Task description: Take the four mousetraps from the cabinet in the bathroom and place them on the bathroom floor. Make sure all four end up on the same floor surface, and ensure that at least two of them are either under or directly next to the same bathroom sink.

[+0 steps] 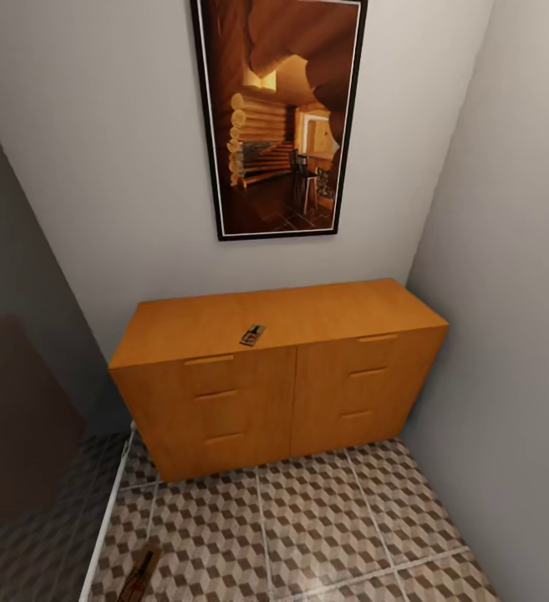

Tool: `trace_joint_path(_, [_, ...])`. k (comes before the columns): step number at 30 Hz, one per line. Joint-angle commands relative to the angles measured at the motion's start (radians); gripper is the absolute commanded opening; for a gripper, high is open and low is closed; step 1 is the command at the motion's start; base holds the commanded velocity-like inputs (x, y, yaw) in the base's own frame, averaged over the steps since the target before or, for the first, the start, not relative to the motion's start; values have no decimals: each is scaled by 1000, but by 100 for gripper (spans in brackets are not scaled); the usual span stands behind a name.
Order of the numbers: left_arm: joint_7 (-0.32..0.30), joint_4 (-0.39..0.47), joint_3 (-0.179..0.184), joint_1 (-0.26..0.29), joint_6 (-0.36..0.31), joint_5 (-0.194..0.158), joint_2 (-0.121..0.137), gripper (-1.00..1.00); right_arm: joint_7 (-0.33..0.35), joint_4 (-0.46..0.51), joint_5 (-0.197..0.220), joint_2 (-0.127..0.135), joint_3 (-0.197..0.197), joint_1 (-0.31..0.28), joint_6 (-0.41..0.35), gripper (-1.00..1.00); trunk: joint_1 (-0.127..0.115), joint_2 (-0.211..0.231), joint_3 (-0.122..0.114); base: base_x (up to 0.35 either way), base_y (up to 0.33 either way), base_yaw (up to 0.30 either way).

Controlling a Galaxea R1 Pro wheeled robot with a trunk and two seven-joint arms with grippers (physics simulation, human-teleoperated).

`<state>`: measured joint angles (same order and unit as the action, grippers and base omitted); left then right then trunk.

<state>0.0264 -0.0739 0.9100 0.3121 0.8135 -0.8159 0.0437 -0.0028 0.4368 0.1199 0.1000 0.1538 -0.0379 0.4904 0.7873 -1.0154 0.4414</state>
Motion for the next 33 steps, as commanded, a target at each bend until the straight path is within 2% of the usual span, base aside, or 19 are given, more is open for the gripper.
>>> trace_joint_path(1, [7,-2,7,1,3,1,-1,-100,0,0,11,1,7,0,4,100,0,-1,1,-15,18,286])
trace_joint_path(13, [7,-1,7,1,0,1,-1,-100,0,-1,11,1,8,0,4,100,0,-1,1,11,3,268])
trace_joint_path(33, [7,-1,7,1,0,1,-1,-100,0,-1,11,1,9,0,4,100,0,-1,1,9,0,40])
